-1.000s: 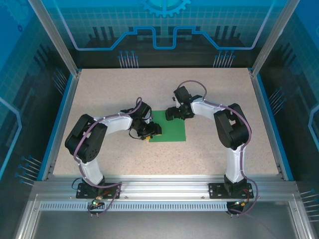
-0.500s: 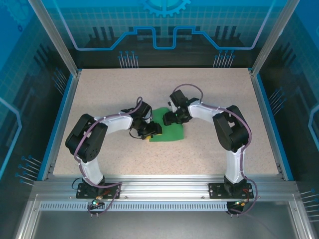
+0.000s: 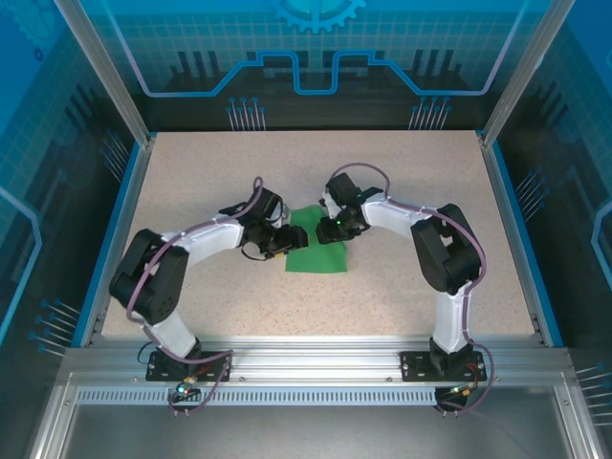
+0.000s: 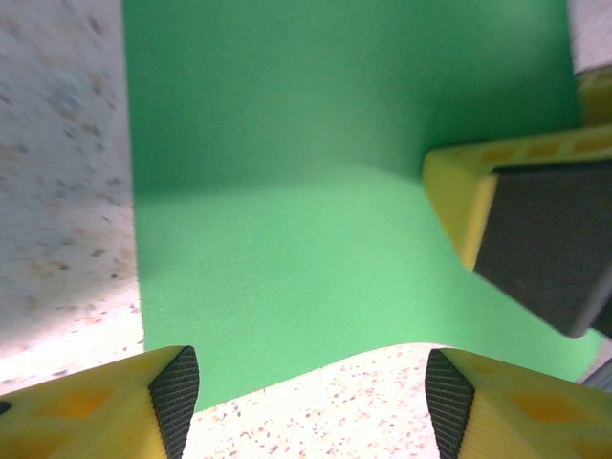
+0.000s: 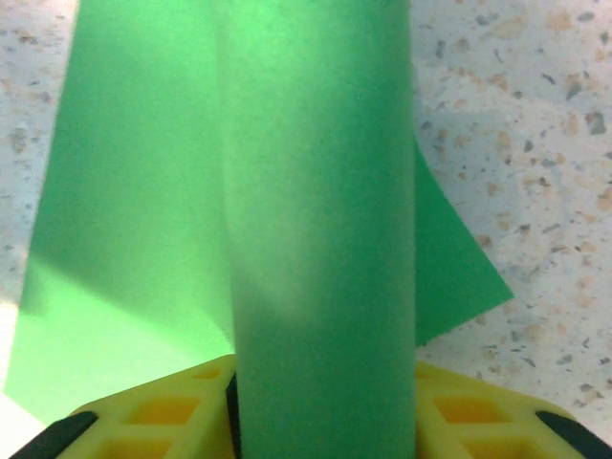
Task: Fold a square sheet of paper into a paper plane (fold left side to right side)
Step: Pick up the square sheet of paper from the center of the table, then place a square sheet of paper at the center of the table.
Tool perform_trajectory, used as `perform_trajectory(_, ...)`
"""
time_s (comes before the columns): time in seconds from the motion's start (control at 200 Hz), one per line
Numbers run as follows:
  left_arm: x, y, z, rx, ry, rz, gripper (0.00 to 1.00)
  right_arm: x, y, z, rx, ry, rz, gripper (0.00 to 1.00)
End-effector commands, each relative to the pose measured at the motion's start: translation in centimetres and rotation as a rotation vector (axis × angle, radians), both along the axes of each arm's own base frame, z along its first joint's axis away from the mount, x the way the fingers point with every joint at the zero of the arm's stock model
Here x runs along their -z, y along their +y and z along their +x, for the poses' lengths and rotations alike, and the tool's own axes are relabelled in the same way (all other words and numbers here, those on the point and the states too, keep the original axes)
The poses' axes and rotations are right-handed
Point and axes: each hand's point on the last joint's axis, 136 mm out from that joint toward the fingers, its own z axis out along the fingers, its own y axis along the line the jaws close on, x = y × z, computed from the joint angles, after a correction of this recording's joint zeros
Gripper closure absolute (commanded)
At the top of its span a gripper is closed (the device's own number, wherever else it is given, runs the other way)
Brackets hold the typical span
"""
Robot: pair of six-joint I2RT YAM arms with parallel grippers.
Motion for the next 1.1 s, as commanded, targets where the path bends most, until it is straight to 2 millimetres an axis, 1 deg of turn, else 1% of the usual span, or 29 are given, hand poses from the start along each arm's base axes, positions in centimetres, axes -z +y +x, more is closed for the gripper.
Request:
perform_trajectory(0.0, -2.8, 1.6, 0.9, -0.010, -0.114, -0.038, 0.31, -3.7, 0.8, -0.8, -0.047, -0.038, 0.110, 0.64)
perform_trajectory(0.125, -6.5, 2.4, 1.4, -0.015, -0.238, -0.120, 0.29, -7.2, 0.8, -1.4, -0.083, -0.092, 0.231, 0.65)
perform_trajectory(0.26, -12.2, 2.5, 1.4, 0.016, -0.424, -0.208, 0.21, -11.9, 0.0, -2.5, -0.128, -0.170, 0.353, 0.66)
perform_trajectory(0.33, -15.1, 2.6, 1.1, 0.034, -0.521, -0.254, 0.16, -14.8, -0.7, -3.3, -0.152, -0.227, 0.415, 0.66)
perform_trajectory(0.425, -18.6, 2.7, 0.5, 0.063, -0.630, -0.318, 0.12, -18.5, -1.7, -4.4, -0.178, -0.307, 0.479, 0.67)
perform_trajectory(0.495, -20.9, 2.4, -0.1, 0.100, -0.699, -0.368, 0.10, -21.3, -2.4, -5.5, -0.201, -0.356, 0.540, 0.67)
perform_trajectory(0.575, -23.0, 1.8, -0.8, 0.151, -0.766, -0.420, 0.08, -24.1, -3.0, -6.7, -0.228, -0.404, 0.600, 0.67)
perform_trajectory(0.67, -25.1, 1.1, -1.4, 0.215, -0.824, -0.485, 0.07, -27.0, -3.1, -8.4, -0.278, -0.441, 0.665, 0.67)
perform_trajectory(0.75, -26.5, 0.5, -1.9, 0.271, -0.860, -0.538, 0.07, -28.8, -2.8, -9.7, -0.326, -0.447, 0.721, 0.67)
perform_trajectory(0.815, -27.2, 0.0, -2.3, 0.316, -0.870, -0.570, 0.07, -30.0, -2.6, -10.5, -0.359, -0.447, 0.766, 0.67)
perform_trajectory(0.935, -28.0, -0.8, -2.8, 0.377, -0.875, -0.605, 0.06, -31.1, -2.2, -11.1, -0.386, -0.446, 0.820, 0.67)
perform_trajectory(1.0, -28.1, -1.2, -3.1, 0.404, -0.870, -0.613, 0.06, -31.4, -2.1, -11.3, -0.398, -0.449, 0.836, 0.67)
perform_trajectory(1.095, -28.1, -2.0, -3.6, 0.441, -0.862, -0.622, 0.07, -31.3, -2.0, -11.3, -0.401, -0.442, 0.846, 0.67)
